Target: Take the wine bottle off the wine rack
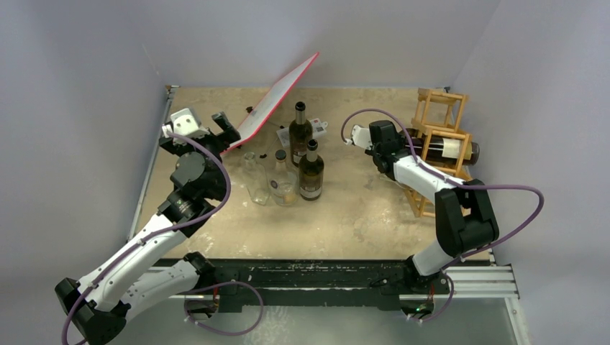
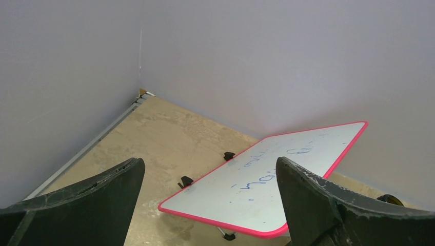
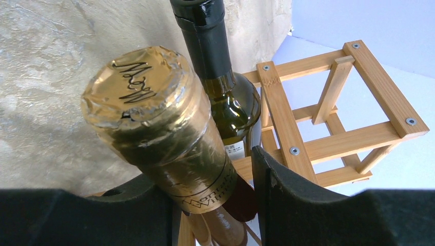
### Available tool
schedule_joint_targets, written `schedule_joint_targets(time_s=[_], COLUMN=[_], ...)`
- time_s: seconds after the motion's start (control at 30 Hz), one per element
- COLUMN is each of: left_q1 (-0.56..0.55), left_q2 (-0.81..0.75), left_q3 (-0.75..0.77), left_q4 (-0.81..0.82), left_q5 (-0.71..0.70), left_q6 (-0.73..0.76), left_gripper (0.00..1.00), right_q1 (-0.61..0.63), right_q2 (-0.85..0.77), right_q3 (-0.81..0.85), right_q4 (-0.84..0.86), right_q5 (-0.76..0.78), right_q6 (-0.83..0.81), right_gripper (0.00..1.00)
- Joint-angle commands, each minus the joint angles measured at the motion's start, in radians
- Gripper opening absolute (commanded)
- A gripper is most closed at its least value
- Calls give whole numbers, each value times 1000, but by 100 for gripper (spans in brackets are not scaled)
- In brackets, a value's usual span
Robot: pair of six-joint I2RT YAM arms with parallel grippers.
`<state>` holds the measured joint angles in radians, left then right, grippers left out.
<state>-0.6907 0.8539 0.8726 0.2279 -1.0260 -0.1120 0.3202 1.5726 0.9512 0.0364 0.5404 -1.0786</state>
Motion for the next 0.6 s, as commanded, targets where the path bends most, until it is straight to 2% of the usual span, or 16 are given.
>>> schedule_joint_targets(time_s=[0.0, 0.2, 0.57], left_q1=[-4, -2, -3], left_q2=[-3, -5, -6], left_q3=[3, 3, 3], left_q4=[39, 39, 38], left_q5=[14, 14, 15], left_q6=[7, 6, 0], left_gripper=[99, 99, 99], right_q1=[-3, 8, 31], right_q2=[-27, -63, -130], right_q3=[-9, -32, -116], right_q4=[46, 59, 159], right_q5=[20, 7, -39], right_q6=[52, 52, 24], right_gripper=[16, 0, 0])
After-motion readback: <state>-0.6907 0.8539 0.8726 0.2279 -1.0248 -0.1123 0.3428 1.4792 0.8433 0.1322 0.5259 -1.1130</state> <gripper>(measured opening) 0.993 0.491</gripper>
